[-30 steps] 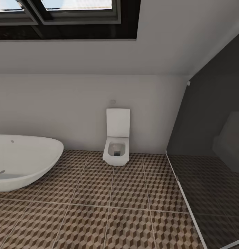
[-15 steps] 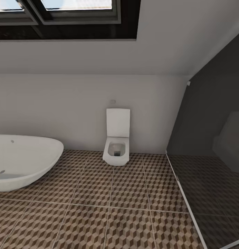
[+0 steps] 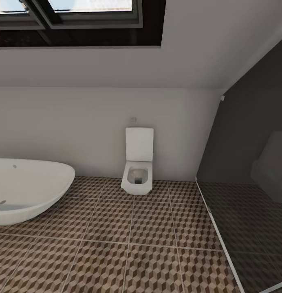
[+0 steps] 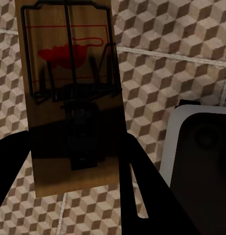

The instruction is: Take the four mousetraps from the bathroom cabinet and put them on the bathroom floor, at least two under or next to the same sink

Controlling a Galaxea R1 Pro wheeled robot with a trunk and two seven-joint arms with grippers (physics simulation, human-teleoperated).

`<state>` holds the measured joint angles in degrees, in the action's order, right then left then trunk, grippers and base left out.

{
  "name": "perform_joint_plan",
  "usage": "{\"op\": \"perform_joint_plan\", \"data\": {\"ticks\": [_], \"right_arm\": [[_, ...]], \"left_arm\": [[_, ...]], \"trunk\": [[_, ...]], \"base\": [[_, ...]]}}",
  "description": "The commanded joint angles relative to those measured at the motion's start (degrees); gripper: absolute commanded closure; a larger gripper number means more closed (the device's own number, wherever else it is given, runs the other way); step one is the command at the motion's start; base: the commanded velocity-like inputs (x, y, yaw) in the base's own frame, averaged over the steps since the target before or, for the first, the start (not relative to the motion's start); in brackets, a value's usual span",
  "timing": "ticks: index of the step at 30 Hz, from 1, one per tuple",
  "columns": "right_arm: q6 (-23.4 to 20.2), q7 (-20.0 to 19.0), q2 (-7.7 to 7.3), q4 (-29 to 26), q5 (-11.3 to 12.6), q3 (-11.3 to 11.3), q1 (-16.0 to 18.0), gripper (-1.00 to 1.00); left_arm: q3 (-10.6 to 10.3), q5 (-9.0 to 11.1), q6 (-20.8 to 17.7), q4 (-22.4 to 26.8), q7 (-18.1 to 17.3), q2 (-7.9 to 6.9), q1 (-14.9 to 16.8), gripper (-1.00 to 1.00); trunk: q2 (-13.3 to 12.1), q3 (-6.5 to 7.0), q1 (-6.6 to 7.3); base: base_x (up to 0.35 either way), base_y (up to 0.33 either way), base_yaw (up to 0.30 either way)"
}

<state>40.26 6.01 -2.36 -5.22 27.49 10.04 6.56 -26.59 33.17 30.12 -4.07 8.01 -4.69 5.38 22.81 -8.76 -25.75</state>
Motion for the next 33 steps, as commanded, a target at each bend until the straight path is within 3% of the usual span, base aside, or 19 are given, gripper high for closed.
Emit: {"op": "perform_joint_plan", "data": {"ticks": [1,33], "right_arm": [[0.09,0.49,-0.01,-0.02,0.12,0.51,0.03,1.0],[0.09,0.49,-0.01,0.0,0.11,0.51,0.03,1.0]], "left_arm": [[-0.4,-0.12,0.18,-0.14,0.34,0.03,0.07,1.0],[-0.4,-0.12,0.2,-0.14,0.34,0.03,0.07,1.0]], "trunk": [[0.11,-0.11,-0.03],[0.11,-0.11,-0.03]], "base": [[0.0,0.0,0.0],[0.0,0.0,0.0]]}}
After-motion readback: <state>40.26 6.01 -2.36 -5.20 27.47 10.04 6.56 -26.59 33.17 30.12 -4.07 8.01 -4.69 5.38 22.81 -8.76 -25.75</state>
